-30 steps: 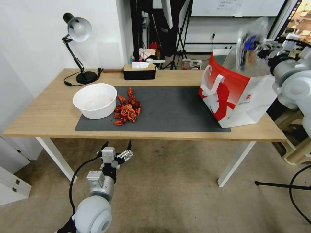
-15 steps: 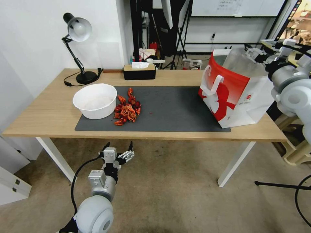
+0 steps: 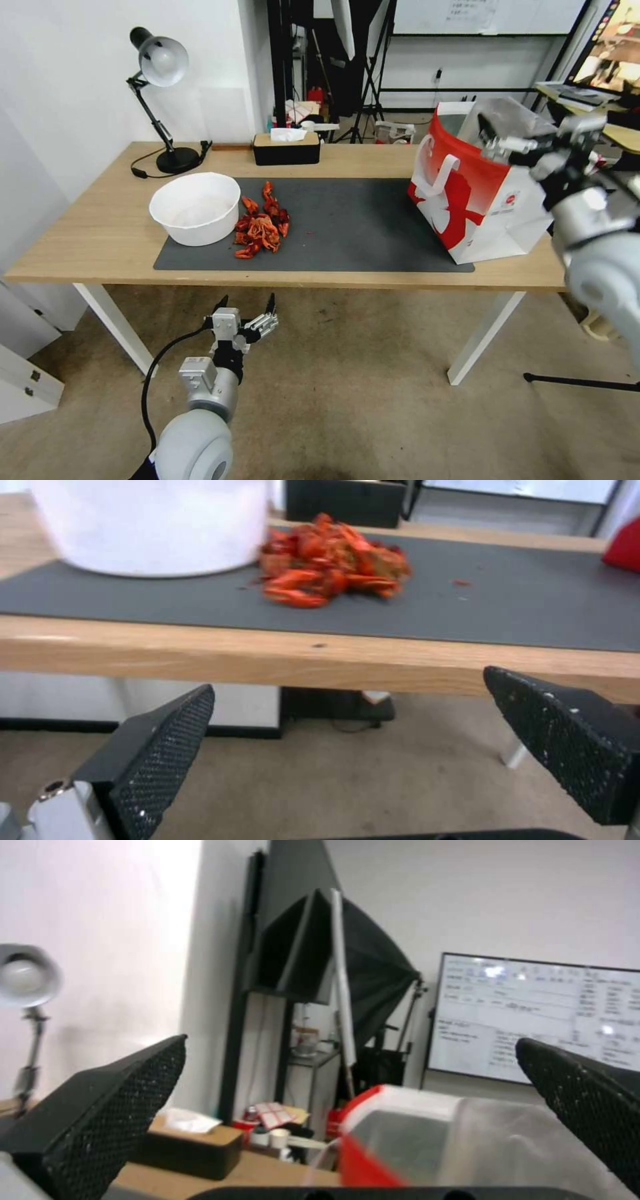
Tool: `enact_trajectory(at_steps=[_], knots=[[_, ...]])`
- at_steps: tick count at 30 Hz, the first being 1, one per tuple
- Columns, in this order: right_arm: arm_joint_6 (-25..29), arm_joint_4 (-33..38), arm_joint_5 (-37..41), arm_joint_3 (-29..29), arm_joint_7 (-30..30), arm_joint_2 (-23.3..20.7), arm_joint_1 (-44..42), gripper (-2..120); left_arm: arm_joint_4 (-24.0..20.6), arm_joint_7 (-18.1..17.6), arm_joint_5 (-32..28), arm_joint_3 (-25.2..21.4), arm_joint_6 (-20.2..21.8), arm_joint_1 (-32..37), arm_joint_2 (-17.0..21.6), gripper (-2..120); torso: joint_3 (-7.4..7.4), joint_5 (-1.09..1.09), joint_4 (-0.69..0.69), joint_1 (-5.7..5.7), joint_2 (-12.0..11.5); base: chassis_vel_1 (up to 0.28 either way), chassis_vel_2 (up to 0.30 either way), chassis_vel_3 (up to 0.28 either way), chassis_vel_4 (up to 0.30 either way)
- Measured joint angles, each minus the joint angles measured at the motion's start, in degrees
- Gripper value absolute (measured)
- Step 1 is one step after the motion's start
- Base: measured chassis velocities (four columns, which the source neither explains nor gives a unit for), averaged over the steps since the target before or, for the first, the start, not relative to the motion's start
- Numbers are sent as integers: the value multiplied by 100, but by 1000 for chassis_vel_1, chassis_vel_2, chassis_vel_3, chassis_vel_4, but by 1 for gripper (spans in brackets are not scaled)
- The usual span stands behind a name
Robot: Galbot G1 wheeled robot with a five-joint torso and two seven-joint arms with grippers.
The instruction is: Close the takeout container lid, then place the container into the takeout bag.
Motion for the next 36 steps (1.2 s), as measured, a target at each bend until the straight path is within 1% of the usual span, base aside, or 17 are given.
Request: enact_trajectory(at_steps=[1, 3, 4, 5, 7, 9, 10, 11, 12, 13, 15, 16, 17, 18, 21, 26, 36], knots=[[45, 93, -125, 32, -38, 85, -237, 113, 1, 44, 36, -87, -120, 94, -60, 100, 0, 0, 3, 0, 0, 0, 0, 0, 0], [64, 134, -183, 63, -53, 125, -365, 113, 7, 53, 49, -112, -182, 111, -79, 100, 0, 1, 2, 0, 0, 0, 0, 0, 0], [152, 272, -373, 241, -105, 291, -881, 111, 74, 59, 131, -150, -412, 114, -125, 100, 0, 0, 1, 0, 0, 0, 0, 0, 0], [232, 378, -553, 420, -165, 492, -1403, 110, 169, 60, 228, -165, -611, 80, -160, 100, 1, 0, -6, 0, 0, 0, 0, 0, 0], [284, 427, -651, 507, -195, 602, -1653, 108, 205, 59, 253, -170, -679, 51, -170, 100, 1, 1, -8, 0, 0, 0, 0, 0, 0], [572, 509, -1015, 748, -316, 1115, -2500, 102, 268, 42, 262, -168, -799, -19, -190, 100, 0, -1, -5, 0, 0, 0, 0, 0, 0], [572, 509, -1015, 748, -316, 1115, -2500, 102, 268, 42, 262, -168, -799, -19, -190, 100, 0, -1, -5, 0, 0, 0, 0, 0, 0], [688, 508, -1148, 792, -353, 1317, -2790, 101, 283, 41, 271, -166, -830, -37, -196, 100, 0, 3, -5, 0, 0, 0, 0, 0, 0], [840, 483, -1297, 826, -392, 1545, -3089, 100, 297, 43, 291, -159, -855, -57, -203, 100, 0, -2, -4, 0, 0, 0, 0, 0, 0], [840, 483, -1297, 826, -392, 1545, -3089, 100, 297, 43, 291, -159, -855, -57, -203, 100, 0, -2, -4, 0, 0, 0, 0, 0, 0], [1183, 329, -1631, 825, -476, 2110, -3613, 100, 312, 56, 305, -134, -863, -60, -211, 100, 0, 3, -6, -1, 0, 0, 0, 0, 0], [1292, 270, -1719, 808, -499, 2244, -3710, 100, 318, 67, 311, -129, -870, -50, -215, 100, 0, -1, -5, -1, 0, 0, 0, 0, 0], [1292, 270, -1719, 808, -499, 2244, -3710, 100, 318, 67, 311, -129, -870, -50, -215, 100, 0, -1, -5, -1, 0, 0, 0, 0, 0], [1445, 161, -1847, 773, -533, 2434, -3823, 100, 333, 88, 326, -123, -899, -16, -220, 100, 0, -1, -5, -1, 0, 0, 0, 0, 0], [1706, -63, -1983, 702, -595, 2726, -3953, 100, 382, 145, 359, -111, -972, 56, -229, 100, 1, -1, -3, -1, 0, 0, 0, 0, 0], [1883, -273, -2064, 613, -648, 2920, -3995, 100, 431, 216, 433, -106, -1063, 91, -254, 100, 1, 0, -3, 0, -1, 0, 0, 0, 0], [1939, -495, -2011, 520, -699, 3046, -3944, 100, 449, 264, 451, -131, -1189, 136, -244, 100, 1, 1, -4, 0, -1, 0, 0, 0, 0]])
